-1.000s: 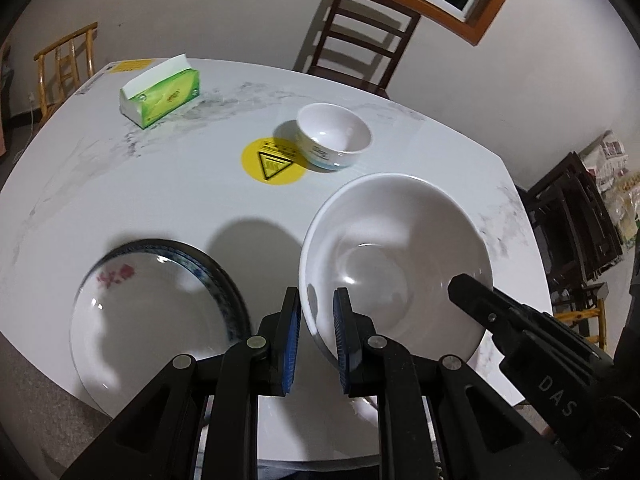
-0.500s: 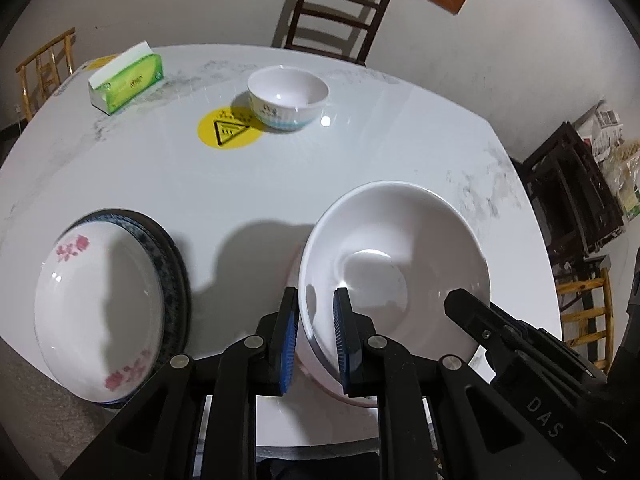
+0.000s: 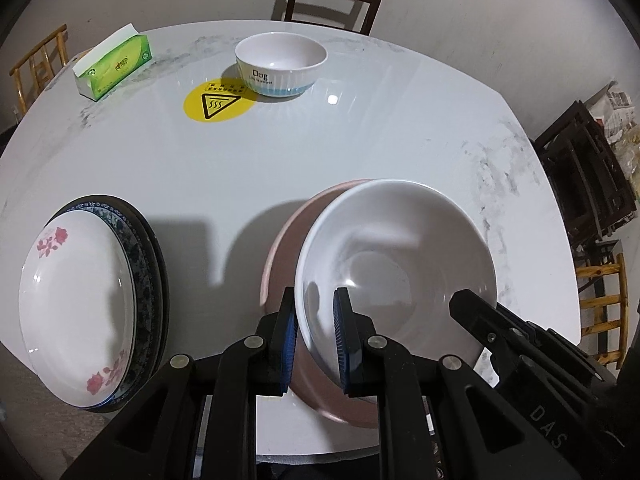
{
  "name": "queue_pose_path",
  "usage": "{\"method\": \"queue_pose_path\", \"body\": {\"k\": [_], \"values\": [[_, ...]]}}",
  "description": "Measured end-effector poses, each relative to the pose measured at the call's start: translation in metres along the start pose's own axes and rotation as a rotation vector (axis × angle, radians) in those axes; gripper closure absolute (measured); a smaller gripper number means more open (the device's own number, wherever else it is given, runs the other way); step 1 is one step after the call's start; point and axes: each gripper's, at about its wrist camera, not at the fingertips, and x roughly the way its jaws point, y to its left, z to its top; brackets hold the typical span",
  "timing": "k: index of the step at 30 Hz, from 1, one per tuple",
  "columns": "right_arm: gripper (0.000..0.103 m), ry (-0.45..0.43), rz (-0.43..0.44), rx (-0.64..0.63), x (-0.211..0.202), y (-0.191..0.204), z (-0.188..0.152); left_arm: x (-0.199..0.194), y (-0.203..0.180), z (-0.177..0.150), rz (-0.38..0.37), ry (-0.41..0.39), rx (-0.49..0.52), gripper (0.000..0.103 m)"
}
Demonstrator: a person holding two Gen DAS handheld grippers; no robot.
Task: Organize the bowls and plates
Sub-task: 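Lower the small white bowl into the pink-rimmed bowl and open the left tool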
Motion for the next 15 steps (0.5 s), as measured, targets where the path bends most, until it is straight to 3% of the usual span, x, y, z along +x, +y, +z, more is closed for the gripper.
{"method": "queue_pose_path", "body": {"k": [15], "values": [[0.086, 0.009, -0.022, 0.001, 0.006, -0.001, 0.003, 0.015, -0.005, 0.001, 0.008, 0.036, 0.006, 0.088]]}}
